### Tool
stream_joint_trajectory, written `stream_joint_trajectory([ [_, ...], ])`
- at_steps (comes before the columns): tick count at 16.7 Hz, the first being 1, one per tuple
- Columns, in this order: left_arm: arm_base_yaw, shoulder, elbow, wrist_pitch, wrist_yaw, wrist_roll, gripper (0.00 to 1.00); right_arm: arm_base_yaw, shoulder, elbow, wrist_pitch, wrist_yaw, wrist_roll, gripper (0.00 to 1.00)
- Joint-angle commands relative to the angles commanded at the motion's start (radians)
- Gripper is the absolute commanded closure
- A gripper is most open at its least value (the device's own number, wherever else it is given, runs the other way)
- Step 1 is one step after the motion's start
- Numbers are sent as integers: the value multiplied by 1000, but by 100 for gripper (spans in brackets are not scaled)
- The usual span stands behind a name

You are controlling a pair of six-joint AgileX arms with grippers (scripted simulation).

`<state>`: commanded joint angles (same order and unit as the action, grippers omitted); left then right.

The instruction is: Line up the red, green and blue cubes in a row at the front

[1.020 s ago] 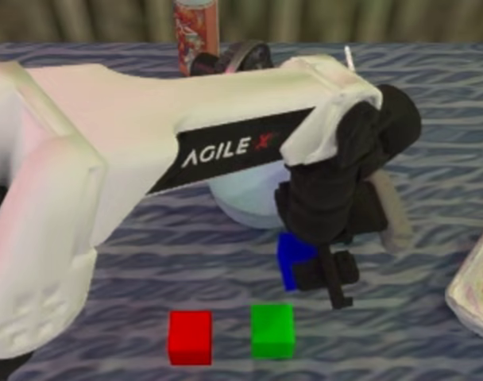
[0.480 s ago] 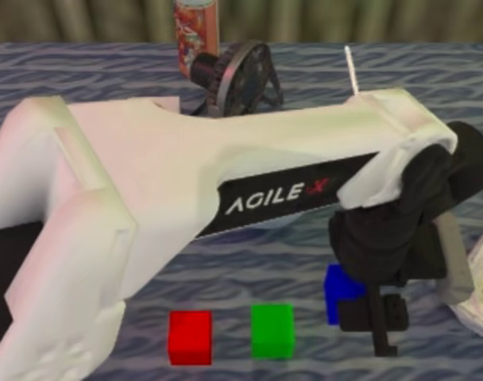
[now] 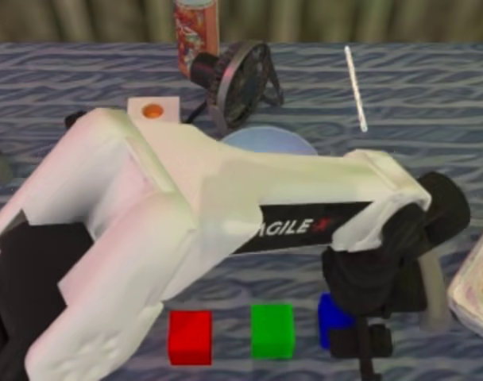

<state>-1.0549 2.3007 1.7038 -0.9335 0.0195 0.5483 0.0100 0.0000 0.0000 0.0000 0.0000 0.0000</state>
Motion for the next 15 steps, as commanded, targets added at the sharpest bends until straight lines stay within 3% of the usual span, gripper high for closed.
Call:
stream_joint_trajectory([
  [4,0,3,-6,7,0,0,100,0,0,0,0,0,0,0],
  [15,0,3,-6,7,0,0,17,0,0,0,0,0,0,0],
])
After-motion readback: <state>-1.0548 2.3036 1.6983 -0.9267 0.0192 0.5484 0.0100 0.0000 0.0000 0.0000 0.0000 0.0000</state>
